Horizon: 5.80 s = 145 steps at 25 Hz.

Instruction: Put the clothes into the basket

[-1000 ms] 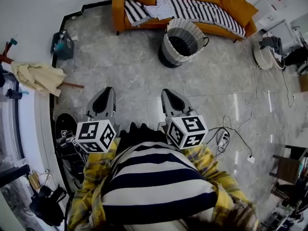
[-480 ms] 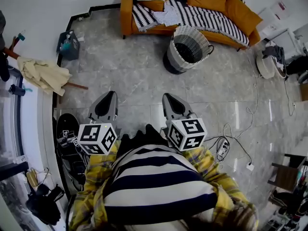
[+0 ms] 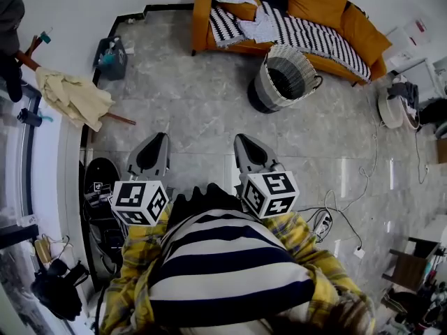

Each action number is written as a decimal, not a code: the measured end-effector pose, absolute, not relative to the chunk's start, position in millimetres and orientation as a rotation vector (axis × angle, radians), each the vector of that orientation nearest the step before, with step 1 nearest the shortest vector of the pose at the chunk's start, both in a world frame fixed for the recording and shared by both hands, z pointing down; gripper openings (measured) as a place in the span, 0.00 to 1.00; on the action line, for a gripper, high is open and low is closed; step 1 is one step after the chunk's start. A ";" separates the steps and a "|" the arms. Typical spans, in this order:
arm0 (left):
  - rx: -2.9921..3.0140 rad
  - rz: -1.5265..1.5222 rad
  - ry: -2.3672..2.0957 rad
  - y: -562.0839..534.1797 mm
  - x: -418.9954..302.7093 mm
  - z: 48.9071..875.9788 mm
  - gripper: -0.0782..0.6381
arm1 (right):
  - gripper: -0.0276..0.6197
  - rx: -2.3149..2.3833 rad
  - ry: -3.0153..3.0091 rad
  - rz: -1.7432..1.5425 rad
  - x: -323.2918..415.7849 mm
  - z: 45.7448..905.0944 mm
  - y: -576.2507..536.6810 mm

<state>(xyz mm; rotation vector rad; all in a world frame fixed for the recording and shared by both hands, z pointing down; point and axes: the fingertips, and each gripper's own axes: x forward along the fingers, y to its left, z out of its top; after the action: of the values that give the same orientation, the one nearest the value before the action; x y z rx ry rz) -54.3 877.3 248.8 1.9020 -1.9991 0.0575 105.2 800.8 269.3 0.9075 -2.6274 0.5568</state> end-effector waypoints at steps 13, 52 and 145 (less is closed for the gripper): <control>1.797 0.013 -2.068 894.8 -116.7 260.5 0.16 | 0.17 0.667 -2.672 0.544 26.7 277.9 805.9; 1.123 -0.064 -2.501 909.7 -421.2 271.8 0.34 | 0.24 -0.182 -2.659 0.523 -309.6 278.7 780.6; 2.150 0.221 -2.024 527.7 -242.0 231.9 0.18 | 0.24 1.045 -2.568 0.847 -35.2 307.6 535.9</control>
<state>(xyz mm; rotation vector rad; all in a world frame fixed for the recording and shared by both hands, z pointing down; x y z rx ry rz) -242.0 527.7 231.9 2.1496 -2.0244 0.2215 -35.2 535.9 307.6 1.0453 -2.5675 0.8472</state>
